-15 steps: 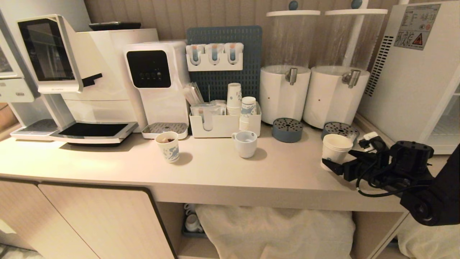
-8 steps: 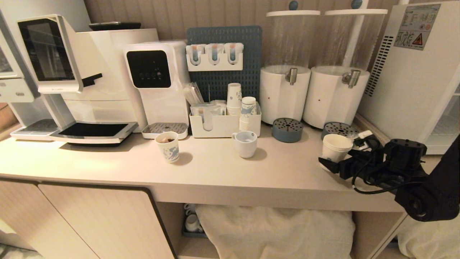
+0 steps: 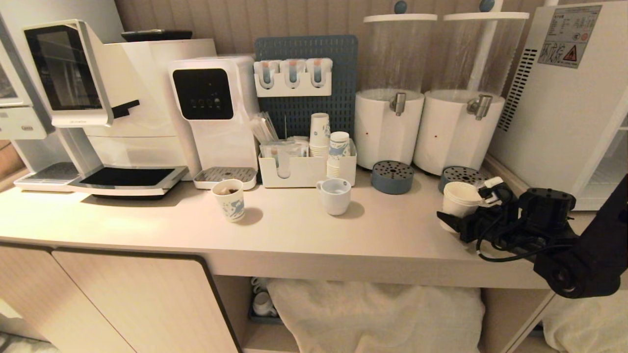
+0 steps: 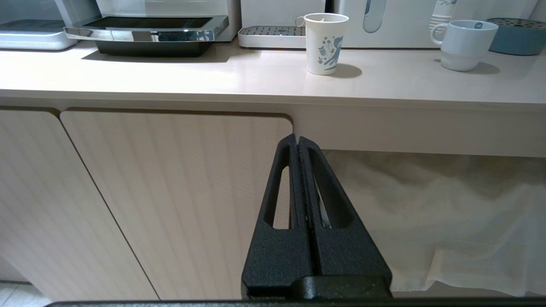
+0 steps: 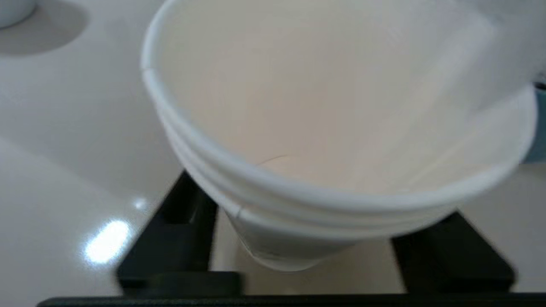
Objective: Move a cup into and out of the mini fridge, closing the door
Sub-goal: Put the paper cup in the freezer
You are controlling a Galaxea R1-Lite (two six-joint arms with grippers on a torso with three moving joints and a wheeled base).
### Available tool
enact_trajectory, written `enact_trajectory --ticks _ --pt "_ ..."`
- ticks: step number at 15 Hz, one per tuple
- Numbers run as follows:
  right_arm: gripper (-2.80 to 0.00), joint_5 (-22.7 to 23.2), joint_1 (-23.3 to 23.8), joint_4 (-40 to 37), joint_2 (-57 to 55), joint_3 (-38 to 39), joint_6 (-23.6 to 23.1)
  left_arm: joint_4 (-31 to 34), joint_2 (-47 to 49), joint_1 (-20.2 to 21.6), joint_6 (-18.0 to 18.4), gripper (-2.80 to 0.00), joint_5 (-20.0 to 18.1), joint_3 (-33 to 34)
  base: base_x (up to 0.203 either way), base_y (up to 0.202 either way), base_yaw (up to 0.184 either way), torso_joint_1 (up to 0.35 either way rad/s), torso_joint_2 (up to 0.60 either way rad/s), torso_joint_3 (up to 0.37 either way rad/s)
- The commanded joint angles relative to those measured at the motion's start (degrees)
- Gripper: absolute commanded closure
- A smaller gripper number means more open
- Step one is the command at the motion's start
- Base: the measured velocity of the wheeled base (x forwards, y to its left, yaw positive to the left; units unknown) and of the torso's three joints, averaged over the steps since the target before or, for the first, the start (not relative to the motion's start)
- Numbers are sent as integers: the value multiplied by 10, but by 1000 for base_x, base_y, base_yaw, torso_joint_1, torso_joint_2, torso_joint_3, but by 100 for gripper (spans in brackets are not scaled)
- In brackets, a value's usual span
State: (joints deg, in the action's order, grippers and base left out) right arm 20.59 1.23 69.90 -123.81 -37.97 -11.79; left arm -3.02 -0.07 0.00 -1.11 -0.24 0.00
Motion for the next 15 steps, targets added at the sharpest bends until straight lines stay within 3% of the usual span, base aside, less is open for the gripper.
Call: enact_trajectory --ticks 1,5,11,15 --pt "0 2 0 4 2 4 -1 -1 1 0 0 0 0 10 0 0 0 0 0 0" --pt "0 4 0 0 15 16 1 -1 1 0 0 0 0 10 0 0 0 0 0 0" --pt "0 12 5 -1 101 97 25 -1 1 0 0 0 0 10 0 0 0 0 0 0" --pt "0 15 8 -76 303 139 26 -1 1 0 1 0 0 10 0 0 0 0 0 0"
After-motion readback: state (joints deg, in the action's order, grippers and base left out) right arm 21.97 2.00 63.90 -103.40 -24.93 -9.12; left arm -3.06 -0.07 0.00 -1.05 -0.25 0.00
